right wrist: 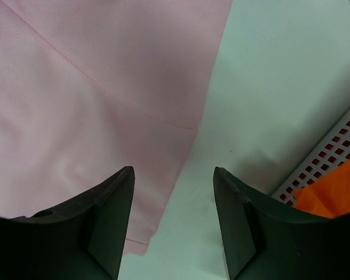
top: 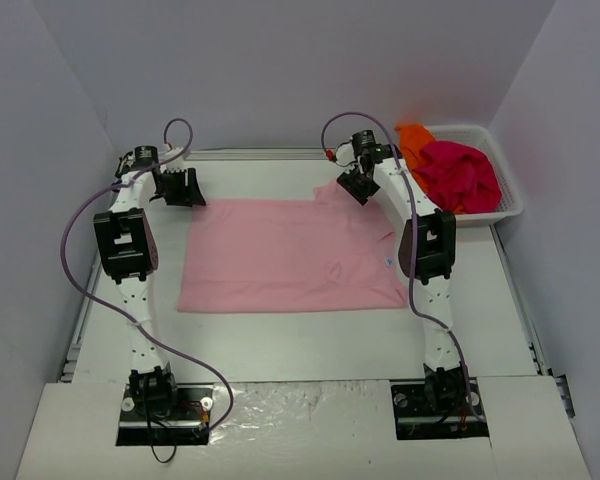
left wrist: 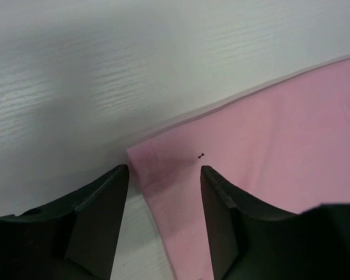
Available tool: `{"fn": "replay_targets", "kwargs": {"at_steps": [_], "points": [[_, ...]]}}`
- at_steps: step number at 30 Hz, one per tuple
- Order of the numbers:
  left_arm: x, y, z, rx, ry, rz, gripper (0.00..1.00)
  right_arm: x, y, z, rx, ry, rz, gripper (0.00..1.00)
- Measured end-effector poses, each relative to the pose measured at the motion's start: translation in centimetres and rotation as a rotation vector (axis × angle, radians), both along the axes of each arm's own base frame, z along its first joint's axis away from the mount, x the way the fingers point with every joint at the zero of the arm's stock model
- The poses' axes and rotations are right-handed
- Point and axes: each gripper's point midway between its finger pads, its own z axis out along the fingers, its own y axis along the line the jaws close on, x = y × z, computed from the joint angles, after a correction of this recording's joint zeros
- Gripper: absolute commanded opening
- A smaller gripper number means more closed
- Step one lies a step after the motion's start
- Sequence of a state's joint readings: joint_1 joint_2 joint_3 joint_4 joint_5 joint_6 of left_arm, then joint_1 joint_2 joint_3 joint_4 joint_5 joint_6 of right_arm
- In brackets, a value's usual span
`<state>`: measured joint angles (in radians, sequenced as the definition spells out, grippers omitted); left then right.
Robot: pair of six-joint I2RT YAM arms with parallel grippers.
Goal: Fold and stack the t-shirts
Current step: Grap the side of the flattened tshirt furthest away from the robot with both arms
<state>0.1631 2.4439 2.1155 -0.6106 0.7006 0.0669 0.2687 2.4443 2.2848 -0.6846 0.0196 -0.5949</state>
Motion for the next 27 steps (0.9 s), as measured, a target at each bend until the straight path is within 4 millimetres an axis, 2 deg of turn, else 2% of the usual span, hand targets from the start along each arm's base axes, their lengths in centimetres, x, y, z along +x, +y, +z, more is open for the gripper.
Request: {"fn": "replay_targets", "kwargs": {"at_steps": [4, 10, 19, 23, 27], "points": [[0.2, -0.2, -0.2, -0.017, 0.001, -0.004, 0.32, -0.2, -0.1, -0.7, -0.004, 0.015, -0.002, 0.51], [0.4, -0.5, -0.6, -0.037, 0.009, -0.004, 0.12, -0.1, -0.1, -0.7, -0.004, 0.013, -0.002, 0.51], [0.3, -0.4, -0.8, -0.031, 0.013, 0.0, 0.02, 0.2, -0.6, -0.4, 0.002, 0.002, -0.017, 0.5], [0.4, -0.2, -0.9, -0.018, 0.014, 0.007, 0.02, 1.8, -0.6, 0.8, 0.055, -0.055, -0.059, 0.51], [0.2, -0.2, -0.9, -0.004, 0.015, 0.01, 0.02, 3.9, -0.7, 2.3, 0.179, -0.129, -0.101, 0.54]]}}
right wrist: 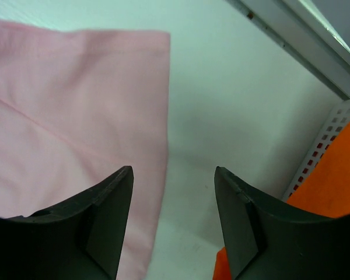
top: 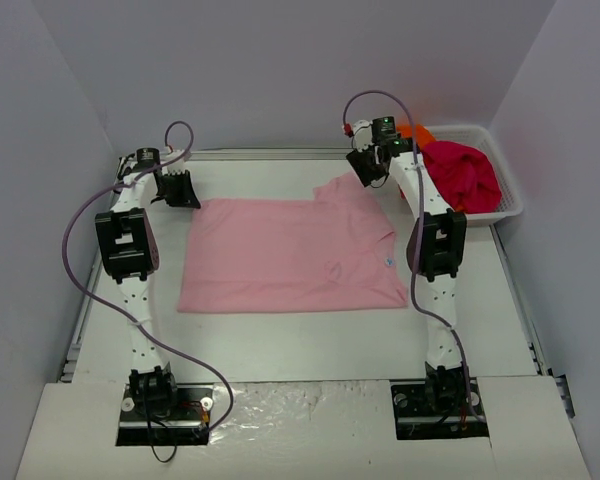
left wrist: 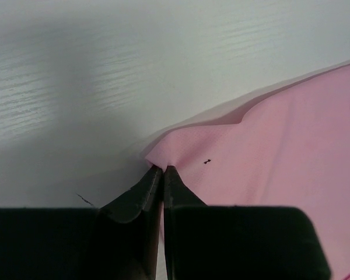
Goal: Fold and stack the t-shirts
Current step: Grap the side of the flattened tshirt furthest away from the robot with both arms
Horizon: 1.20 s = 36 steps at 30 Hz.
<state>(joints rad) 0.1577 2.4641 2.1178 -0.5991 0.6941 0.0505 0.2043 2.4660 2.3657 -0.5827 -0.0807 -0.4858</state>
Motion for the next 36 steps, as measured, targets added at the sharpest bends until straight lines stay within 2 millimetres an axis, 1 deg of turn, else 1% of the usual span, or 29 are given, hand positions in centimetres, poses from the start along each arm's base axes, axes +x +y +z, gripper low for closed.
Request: {"fn": "replay_targets", "kwargs": {"at_steps": [1, 5, 8, 10, 12, 15, 18, 20, 22, 26, 31, 34, 36], "points": [[-0.1, 0.0, 0.0, 0.004, 0.003, 0.002, 0.02, 0.5, 0.0, 0.3, 0.042, -0.014, -0.006, 0.56], [-0.8, 0.0, 0.0, 0.025, 0.015, 0.007, 0.02, 1.8, 0.0, 1.1, 0.229, -0.042, -0.025, 0.58], [-1.4, -0.2, -0.1, 0.036, 0.026, 0.009, 0.02, 2.6, 0.6, 1.9, 0.383, -0.053, -0.02, 0.59], [-1.5, -0.3, -0.1, 0.046, 0.03, 0.011, 0.02, 3.3, 0.9, 2.0, 0.462, -0.061, -0.014, 0.61], [-1.6, -0.3, -0.1, 0.058, 0.031, 0.013, 0.02, 4.2, 1.5, 1.4, 0.525, -0.069, 0.001, 0.62], [-1.7, -0.4, 0.0, 0.071, 0.032, 0.015, 0.02, 4.9, 3.0, -0.8, 0.601, -0.042, 0.028, 0.65], [-1.9, -0.3, 0.0, 0.088, 0.035, 0.022, 0.02, 5.2, 4.4, -3.4, 0.669, -0.004, 0.047, 0.66], [-2.0, -0.2, 0.0, 0.1, 0.037, 0.025, 0.02, 5.0, 5.1, -5.1, 0.703, 0.03, 0.049, 0.66], [-2.0, -0.1, 0.0, 0.111, 0.035, 0.028, 0.02, 5.0, 5.8, -6.1, 0.73, 0.049, 0.061, 0.66], [-2.0, 0.2, -0.2, 0.131, 0.035, 0.031, 0.02, 5.6, 6.5, -5.2, 0.763, 0.025, 0.084, 0.67], [-2.0, 0.1, -0.2, 0.141, 0.033, 0.026, 0.02, 6.5, 6.6, -4.1, 0.775, -0.02, 0.105, 0.68], [-1.9, 0.1, -0.2, 0.149, 0.032, 0.026, 0.02, 6.6, 6.6, -4.6, 0.778, -0.02, 0.105, 0.68], [-1.9, 0.0, -0.2, 0.152, 0.032, 0.024, 0.02, 6.6, 6.6, -5.4, 0.779, -0.007, 0.098, 0.67]]}}
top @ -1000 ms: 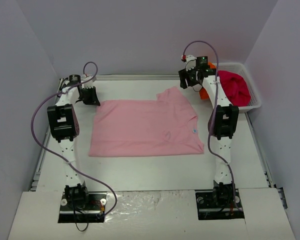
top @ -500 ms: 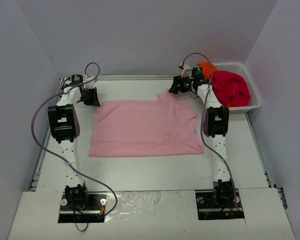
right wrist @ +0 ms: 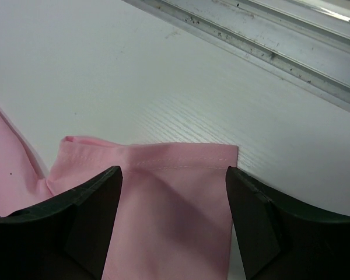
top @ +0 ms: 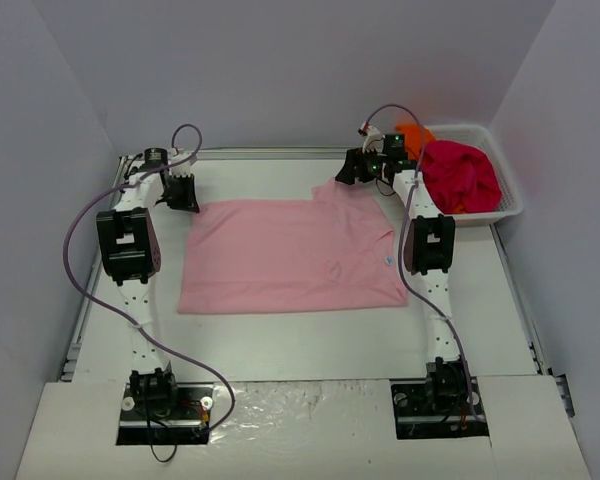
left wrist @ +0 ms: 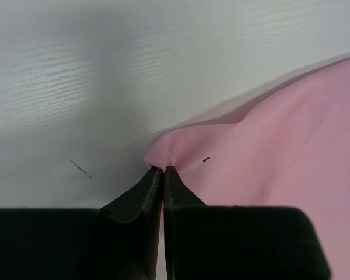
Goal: Fold and stack the t-shirts
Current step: Grap the side of the flattened tshirt furthest away from the robot with both arms
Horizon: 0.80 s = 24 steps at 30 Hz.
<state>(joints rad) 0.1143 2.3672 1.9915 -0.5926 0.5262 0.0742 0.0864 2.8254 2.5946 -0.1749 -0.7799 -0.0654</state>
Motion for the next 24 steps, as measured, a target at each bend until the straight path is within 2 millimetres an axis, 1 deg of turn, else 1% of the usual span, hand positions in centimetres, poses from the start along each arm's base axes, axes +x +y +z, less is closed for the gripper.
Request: {"fn": "replay_targets", "kwargs": {"at_steps": [2, 4, 8, 10, 12, 14, 17, 24], "points": [[0.0, 0.0, 0.0, 0.004, -0.001, -0.001, 0.02, 0.0, 0.0, -0.6, 0.004, 0.008, -0.002, 0.66], [0.0, -0.1, 0.0, 0.005, -0.001, -0.002, 0.02, 0.1, 0.0, -0.6, 0.006, 0.008, -0.008, 0.65], [0.0, 0.0, 0.0, 0.008, -0.001, -0.002, 0.02, 0.3, -0.2, -0.7, 0.003, 0.01, -0.024, 0.54], [0.0, -0.1, 0.0, 0.008, -0.001, -0.003, 0.02, 0.3, -0.3, -0.7, 0.005, 0.016, -0.029, 0.53], [0.0, -0.1, 0.0, 0.009, -0.002, -0.003, 0.02, 0.3, -0.4, -0.7, 0.011, 0.022, -0.036, 0.56], [0.0, -0.1, -0.1, 0.009, -0.001, -0.003, 0.02, 0.4, -0.6, -0.7, 0.013, 0.025, -0.041, 0.61], [0.0, -0.1, 0.0, 0.009, -0.002, -0.003, 0.02, 0.5, -0.9, -0.7, 0.013, 0.023, -0.049, 0.66], [0.0, -0.1, 0.0, 0.009, -0.002, -0.003, 0.02, 1.2, -1.6, -0.6, -0.014, 0.005, -0.086, 0.7]]}}
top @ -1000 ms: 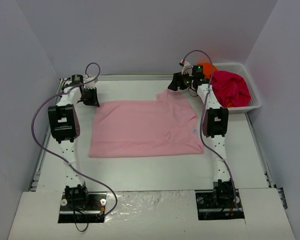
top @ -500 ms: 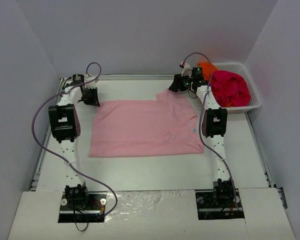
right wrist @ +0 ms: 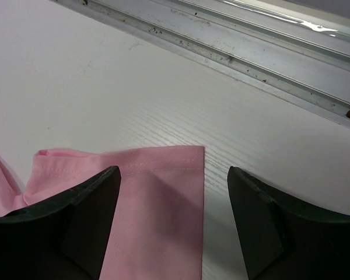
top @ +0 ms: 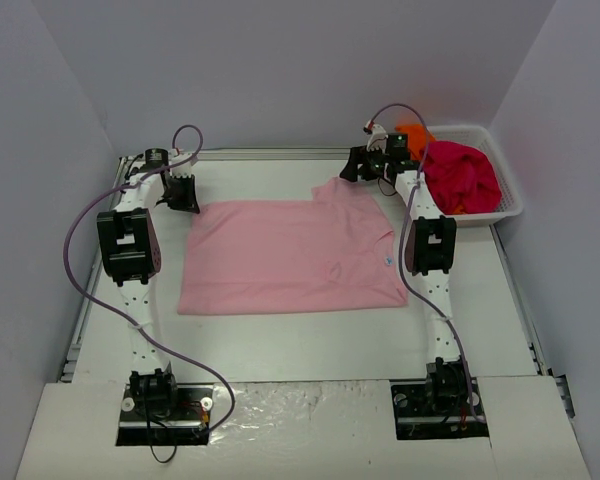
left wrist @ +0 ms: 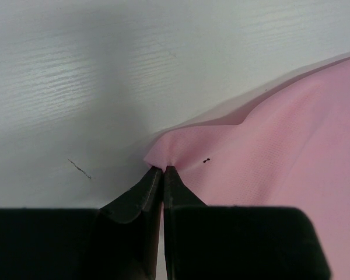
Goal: Fold and stack the t-shirts
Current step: Grap the side of the flattened tshirt furthest away from the robot with both arms
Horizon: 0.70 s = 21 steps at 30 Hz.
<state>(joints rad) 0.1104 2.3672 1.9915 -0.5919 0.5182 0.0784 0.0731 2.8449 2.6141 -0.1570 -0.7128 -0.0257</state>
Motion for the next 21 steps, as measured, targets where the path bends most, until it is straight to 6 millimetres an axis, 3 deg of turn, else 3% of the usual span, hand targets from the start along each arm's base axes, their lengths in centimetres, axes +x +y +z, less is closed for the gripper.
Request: {"fn": "replay_targets", "kwargs": {"at_steps": [21], "points": [[-0.01, 0.01, -0.01, 0.0, 0.0, 0.0, 0.02, -0.1, 0.29, -0.29, 0.0, 0.018, -0.008, 0.54]]}}
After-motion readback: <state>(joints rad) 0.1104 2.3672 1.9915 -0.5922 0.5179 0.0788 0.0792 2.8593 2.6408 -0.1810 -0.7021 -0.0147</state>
